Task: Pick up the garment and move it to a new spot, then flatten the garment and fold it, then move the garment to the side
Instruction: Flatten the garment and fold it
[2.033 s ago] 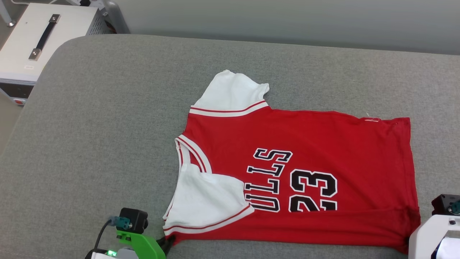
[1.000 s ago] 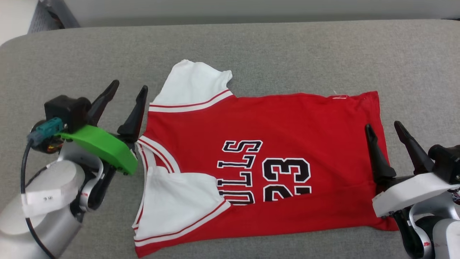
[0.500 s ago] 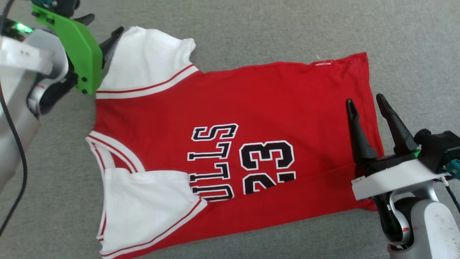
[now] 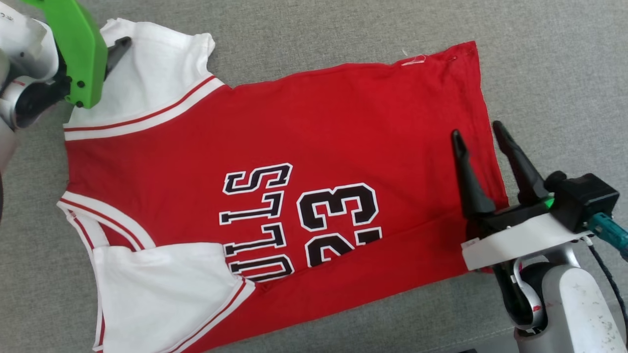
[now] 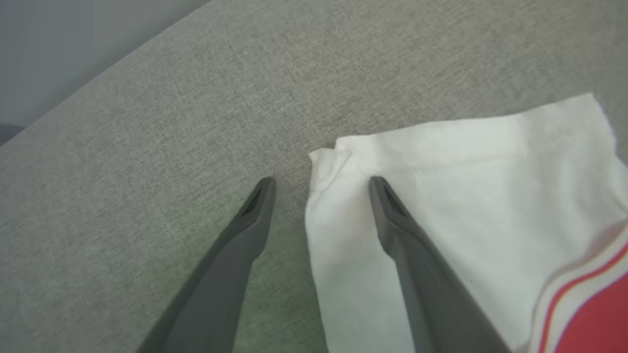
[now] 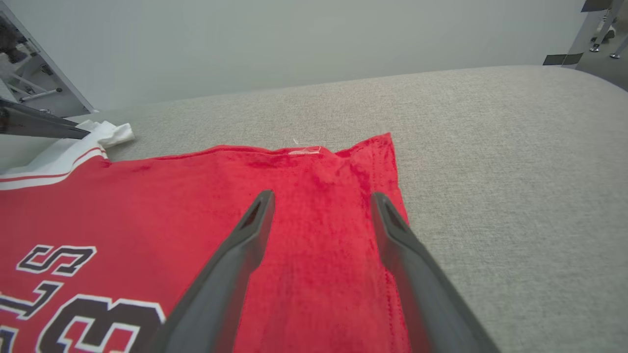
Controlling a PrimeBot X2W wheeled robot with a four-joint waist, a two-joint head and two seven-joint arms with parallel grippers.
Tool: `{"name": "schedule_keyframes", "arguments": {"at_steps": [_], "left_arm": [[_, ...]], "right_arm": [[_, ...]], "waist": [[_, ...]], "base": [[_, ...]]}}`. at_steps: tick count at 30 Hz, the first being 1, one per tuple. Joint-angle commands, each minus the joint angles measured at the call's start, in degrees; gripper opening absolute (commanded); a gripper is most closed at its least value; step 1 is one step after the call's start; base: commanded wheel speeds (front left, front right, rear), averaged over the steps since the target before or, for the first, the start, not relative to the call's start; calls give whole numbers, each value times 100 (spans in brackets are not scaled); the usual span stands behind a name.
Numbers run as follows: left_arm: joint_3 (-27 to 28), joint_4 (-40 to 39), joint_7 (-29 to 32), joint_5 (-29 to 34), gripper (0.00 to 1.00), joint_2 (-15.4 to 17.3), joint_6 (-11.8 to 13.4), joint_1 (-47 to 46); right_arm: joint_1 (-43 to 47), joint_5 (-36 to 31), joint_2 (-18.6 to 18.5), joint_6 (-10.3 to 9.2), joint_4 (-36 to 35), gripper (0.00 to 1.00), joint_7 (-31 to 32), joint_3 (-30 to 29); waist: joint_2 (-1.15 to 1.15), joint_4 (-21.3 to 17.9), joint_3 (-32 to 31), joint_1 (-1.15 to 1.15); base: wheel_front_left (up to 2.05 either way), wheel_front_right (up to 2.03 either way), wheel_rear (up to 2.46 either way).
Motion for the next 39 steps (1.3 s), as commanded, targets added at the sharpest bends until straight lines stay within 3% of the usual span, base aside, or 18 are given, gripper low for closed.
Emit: {"name": "schedule_keyframes", "arguments": {"at_steps": [1, 7, 8, 9, 10, 13, 17, 25, 34, 39], "left_arm": [[-52, 94, 26, -90, 100, 37, -13, -148], [-211, 373, 205, -420, 100, 3, -14, -270], [-236, 399, 348, -571, 49, -20, -14, -244], [-240, 416, 476, -712, 9, -41, -14, -222], [-240, 447, 653, -885, 0, -66, -14, -191], [-269, 477, 995, -1157, 0, -100, -14, -152], [-215, 564, 960, -1337, 0, -195, -14, -92], [-194, 131, 391, -1443, 0, -200, -14, 29], [-175, -682, 28, -1502, 0, -57, -14, 140], [-143, -1123, -276, -1414, 0, -29, 8, 244]], "right_arm": [[-137, -37, -9, -5, 13, 100, -29, 70], [-235, -56, -62, -5, -19, 100, -20, 120], [-240, -59, -66, -5, -27, 100, -22, 120], [-241, -62, -69, -5, -32, 100, -23, 119], [-240, -67, -68, -5, -35, 100, -25, 120], [-227, -82, -69, -5, -20, 100, -26, 125], [-216, -99, -88, -5, 20, 100, 8, 105], [-193, -123, -427, -5, 7, 100, 466, 44], [-746, 472, -1068, -5, -94, 100, 2778, -322], [-1311, 718, -1171, -5, 41, 100, 4263, -681]], "waist": [[0, -55, 77, -1], [0, -95, 161, -1], [0, -94, 170, -1], [0, -92, 176, -1], [0, -89, 179, -1], [0, -75, 159, -1], [0, -30, 38, -1], [0, 193, -392, -1], [0, 648, -570, -1], [0, 943, -486, -1]], "base": [[0, 0, 0], [0, 0, 0], [0, 0, 0], [0, 0, 0], [0, 0, 0], [0, 0, 0], [0, 0, 0], [0, 0, 0], [0, 0, 0], [0, 0, 0]]}}
